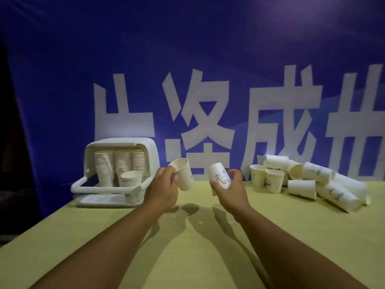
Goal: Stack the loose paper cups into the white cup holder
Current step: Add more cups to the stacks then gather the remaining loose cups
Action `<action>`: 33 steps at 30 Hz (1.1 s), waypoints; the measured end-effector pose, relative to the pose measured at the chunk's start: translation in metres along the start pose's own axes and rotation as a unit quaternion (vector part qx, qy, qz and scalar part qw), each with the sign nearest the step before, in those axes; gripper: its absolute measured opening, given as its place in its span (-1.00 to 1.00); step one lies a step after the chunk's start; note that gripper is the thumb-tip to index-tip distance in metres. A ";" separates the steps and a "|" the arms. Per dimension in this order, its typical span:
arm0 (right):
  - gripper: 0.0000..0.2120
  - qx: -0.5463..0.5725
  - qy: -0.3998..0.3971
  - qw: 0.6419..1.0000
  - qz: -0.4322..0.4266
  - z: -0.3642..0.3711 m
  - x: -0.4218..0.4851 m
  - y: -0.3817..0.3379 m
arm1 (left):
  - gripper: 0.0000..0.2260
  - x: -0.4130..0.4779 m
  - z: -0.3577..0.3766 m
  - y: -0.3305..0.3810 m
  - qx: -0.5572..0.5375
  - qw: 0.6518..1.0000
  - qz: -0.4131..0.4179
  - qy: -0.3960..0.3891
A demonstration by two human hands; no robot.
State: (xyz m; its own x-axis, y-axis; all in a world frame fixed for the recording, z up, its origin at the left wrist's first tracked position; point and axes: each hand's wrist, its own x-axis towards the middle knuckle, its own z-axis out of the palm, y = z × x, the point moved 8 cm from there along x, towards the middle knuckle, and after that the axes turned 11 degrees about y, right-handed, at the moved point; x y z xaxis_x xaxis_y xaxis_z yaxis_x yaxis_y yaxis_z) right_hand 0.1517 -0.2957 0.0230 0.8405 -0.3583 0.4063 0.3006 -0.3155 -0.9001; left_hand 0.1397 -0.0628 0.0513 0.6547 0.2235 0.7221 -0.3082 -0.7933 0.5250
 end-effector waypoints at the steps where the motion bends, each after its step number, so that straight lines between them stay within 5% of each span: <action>1: -0.40 0.007 -0.012 1.000 0.014 0.017 -0.001 -0.001 | -0.98 0.005 -0.010 -0.012 0.011 1.000 -0.002 0.017; 11: -0.51 0.091 -0.012 0.996 0.020 0.140 -0.012 -0.028 | -0.83 0.040 -0.074 -0.118 0.031 0.974 -0.054 0.219; 21: -0.37 0.169 0.008 0.985 0.010 0.204 0.017 -0.074 | -0.83 0.058 -0.062 -0.150 0.197 0.974 -0.038 0.102; 29: -0.38 0.093 -0.023 0.988 -0.122 0.229 0.007 -0.106 | -0.80 0.055 -0.046 -0.163 0.234 0.971 -0.039 -0.009; 33: -0.63 0.048 -0.068 0.978 -0.192 0.242 -0.004 -0.111 | -0.48 0.053 -0.049 -0.170 0.176 0.977 -0.123 0.003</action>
State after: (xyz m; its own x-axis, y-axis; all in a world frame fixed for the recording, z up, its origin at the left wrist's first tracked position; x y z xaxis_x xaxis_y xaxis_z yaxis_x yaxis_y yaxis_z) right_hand 0.2241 -0.0471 0.0833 0.7077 -0.1065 0.6984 0.6412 -0.3182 -0.6983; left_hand 0.1929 0.1116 0.0229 0.6742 0.4339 0.5976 0.1140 -0.8607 0.4963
